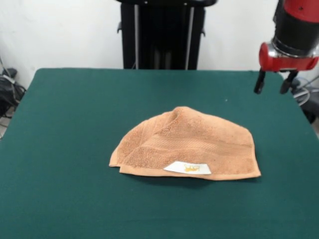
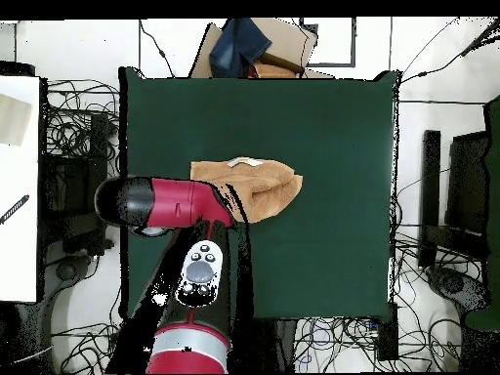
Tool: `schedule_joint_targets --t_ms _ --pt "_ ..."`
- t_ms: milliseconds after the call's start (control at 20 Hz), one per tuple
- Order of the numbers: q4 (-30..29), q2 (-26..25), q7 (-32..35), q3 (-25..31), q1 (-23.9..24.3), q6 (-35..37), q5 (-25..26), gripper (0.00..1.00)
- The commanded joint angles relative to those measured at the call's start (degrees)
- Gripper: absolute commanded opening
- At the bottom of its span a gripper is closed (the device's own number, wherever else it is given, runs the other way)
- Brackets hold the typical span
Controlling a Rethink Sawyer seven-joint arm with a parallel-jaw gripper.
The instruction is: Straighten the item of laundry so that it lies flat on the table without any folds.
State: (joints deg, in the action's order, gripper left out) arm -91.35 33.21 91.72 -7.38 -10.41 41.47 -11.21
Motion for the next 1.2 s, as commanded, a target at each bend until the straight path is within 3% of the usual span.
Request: schedule_joint_targets --t_ms 50,550,900,1200 --pt "2.41 -2.63 18.83 -1.35 -1.14 0.83 -2.16 1.0" --pt "7.69 -3.63 22.51 -3.72 -4.72 6.27 -3.32 1.0" --pt "6.09 -7.06 20.74 -1.59 -2.72 -0.97 -5.36 1.0" --pt "5.41 -7.83 17.54 0.82 0.25 -0.21 -6.62 1.0"
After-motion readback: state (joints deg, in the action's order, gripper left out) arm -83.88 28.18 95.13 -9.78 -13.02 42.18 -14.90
